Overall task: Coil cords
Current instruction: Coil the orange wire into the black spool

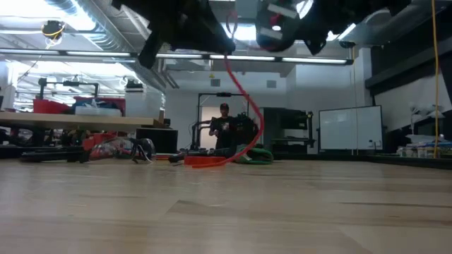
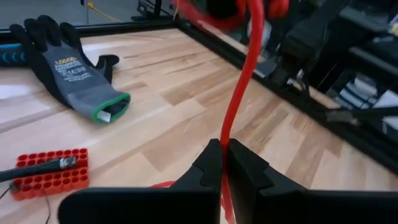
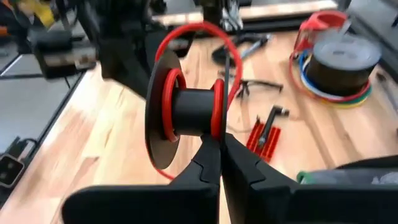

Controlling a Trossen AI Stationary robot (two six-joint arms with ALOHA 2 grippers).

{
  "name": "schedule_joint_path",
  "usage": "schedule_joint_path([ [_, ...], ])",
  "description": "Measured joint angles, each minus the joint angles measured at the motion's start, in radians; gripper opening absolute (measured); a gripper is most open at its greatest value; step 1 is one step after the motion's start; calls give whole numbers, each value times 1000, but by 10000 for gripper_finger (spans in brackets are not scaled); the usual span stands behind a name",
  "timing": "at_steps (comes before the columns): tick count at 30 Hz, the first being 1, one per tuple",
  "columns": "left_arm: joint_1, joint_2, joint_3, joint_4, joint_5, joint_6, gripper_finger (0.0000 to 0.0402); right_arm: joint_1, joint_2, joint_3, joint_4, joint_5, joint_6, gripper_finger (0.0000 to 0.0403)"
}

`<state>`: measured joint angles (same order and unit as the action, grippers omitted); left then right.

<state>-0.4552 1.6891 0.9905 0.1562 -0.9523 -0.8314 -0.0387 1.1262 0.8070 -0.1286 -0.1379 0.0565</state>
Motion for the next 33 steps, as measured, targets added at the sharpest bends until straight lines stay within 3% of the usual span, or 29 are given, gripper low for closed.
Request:
schedule_joint_path([
  [10, 72, -15, 0, 171, 171, 53, 1, 0, 146, 0, 43, -3, 29, 3],
  [17, 111, -15, 0, 178, 251, 45, 0, 0, 224, 0, 177, -3, 58, 3],
  [33, 123, -15, 0, 201, 263, 0, 0, -1, 300, 0, 364, 52, 152, 3],
])
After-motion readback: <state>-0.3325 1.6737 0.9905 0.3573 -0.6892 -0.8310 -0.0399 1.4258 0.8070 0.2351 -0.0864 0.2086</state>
